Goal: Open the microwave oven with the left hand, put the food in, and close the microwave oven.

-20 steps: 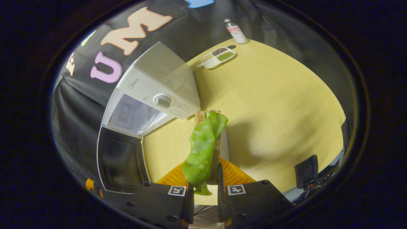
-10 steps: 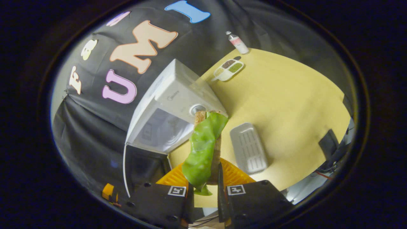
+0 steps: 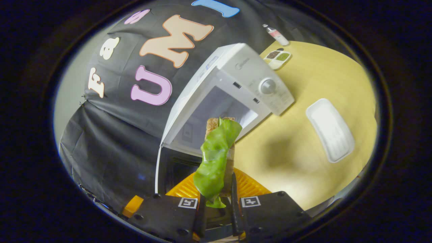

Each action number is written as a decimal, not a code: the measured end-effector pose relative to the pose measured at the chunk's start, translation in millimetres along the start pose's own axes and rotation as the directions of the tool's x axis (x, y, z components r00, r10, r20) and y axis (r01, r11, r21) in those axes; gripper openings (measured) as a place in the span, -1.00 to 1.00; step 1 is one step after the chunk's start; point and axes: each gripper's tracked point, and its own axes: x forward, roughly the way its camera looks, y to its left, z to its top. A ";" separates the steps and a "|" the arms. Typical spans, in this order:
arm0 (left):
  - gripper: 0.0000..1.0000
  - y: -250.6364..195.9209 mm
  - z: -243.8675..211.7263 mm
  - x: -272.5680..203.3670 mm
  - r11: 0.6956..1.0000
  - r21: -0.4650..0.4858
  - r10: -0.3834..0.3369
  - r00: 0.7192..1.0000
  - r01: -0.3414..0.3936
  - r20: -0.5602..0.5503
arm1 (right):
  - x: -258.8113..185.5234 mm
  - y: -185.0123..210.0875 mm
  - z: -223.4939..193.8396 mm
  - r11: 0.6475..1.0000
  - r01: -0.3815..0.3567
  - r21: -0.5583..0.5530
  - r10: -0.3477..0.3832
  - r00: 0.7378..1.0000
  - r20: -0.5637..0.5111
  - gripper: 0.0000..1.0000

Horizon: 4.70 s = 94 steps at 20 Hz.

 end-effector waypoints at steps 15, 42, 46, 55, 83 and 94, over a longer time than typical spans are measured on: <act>0.92 37.1 -43.5 18.2 1.000 -0.023 -0.018 0.989 0.014 -0.149 | 158.8 28.0 23.0 0.995 0.072 -0.075 -0.059 0.985 0.164 -0.36; 0.90 58.3 -74.3 6.0 0.995 -0.039 0.081 0.973 -0.091 -0.217 | 127.4 17.8 89.8 0.841 0.337 -0.423 -0.144 0.893 0.426 0.99; 0.77 44.6 -75.8 6.0 0.998 -0.042 0.032 0.976 -0.043 -0.217 | 76.4 28.6 84.5 0.825 0.323 -0.464 -0.112 0.897 0.427 0.82; -0.69 6.5 -90.3 8.8 0.995 -0.045 -0.096 0.958 0.087 -0.269 | -31.7 27.7 87.3 0.786 0.373 -0.494 -0.108 0.869 0.483 0.82; -0.99 -179.3 -91.7 -6.6 0.935 0.097 -0.303 0.912 0.341 -0.277 | -198.9 -103.0 162.6 0.768 0.535 -0.351 -0.273 0.770 0.576 0.83; -0.99 -289.3 -89.5 33.4 0.893 0.069 -0.417 0.876 0.444 -0.242 | -232.6 -138.3 167.8 0.768 0.549 -0.330 -0.298 0.762 0.576 0.83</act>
